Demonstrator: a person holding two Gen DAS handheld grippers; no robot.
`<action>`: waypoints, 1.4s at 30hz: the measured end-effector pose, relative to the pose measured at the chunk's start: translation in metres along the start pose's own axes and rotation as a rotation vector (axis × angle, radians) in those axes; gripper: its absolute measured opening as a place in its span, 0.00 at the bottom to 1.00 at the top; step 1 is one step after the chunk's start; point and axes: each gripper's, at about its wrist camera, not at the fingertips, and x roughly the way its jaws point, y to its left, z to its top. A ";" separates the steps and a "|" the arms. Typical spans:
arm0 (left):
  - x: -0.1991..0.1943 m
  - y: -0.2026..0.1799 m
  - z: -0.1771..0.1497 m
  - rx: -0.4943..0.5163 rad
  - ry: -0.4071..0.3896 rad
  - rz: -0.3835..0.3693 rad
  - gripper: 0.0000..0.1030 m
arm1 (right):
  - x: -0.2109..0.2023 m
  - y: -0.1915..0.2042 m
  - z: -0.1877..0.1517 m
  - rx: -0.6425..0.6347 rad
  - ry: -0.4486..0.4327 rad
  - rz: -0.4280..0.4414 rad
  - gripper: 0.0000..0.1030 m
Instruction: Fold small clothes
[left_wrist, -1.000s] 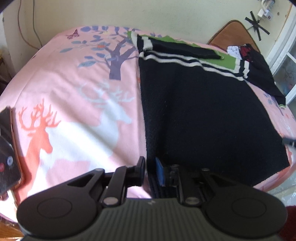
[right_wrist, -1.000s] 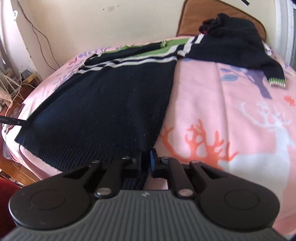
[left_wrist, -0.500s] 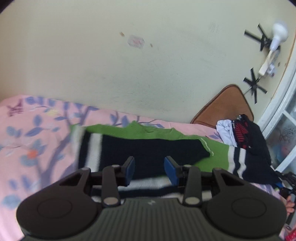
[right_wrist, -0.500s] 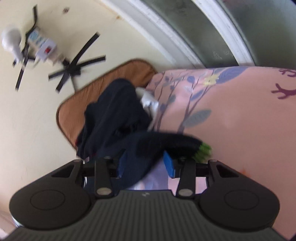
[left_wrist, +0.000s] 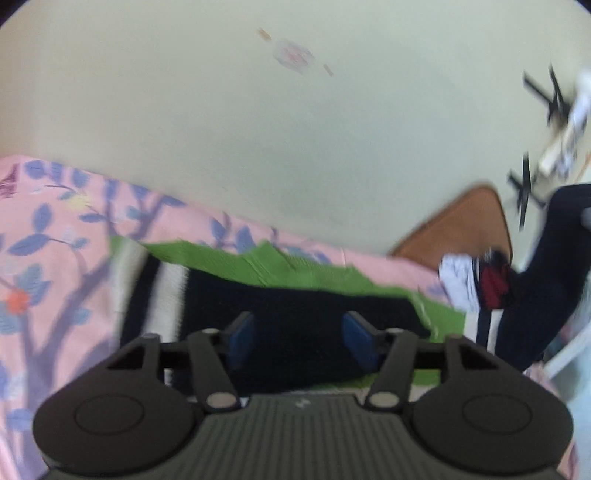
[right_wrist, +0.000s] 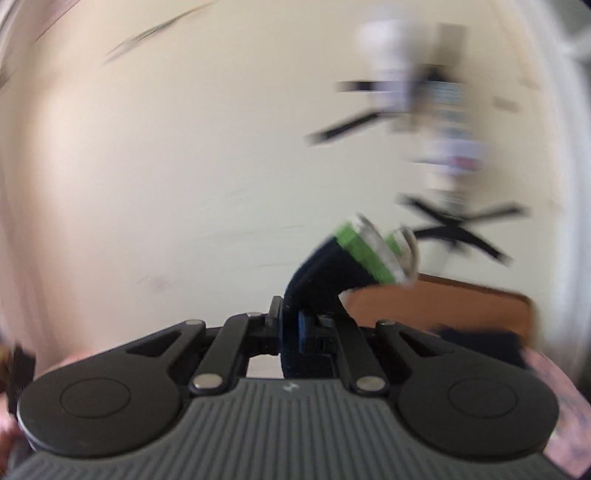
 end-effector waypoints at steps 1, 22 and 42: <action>-0.008 0.010 0.003 -0.024 -0.018 0.011 0.57 | 0.024 0.030 -0.008 -0.054 0.030 0.057 0.13; 0.049 0.022 0.003 0.046 0.151 0.133 0.04 | 0.082 -0.048 -0.130 -0.077 0.525 -0.264 0.09; 0.038 0.013 0.017 0.032 0.077 0.139 0.11 | 0.066 -0.073 -0.135 0.144 0.450 -0.263 0.12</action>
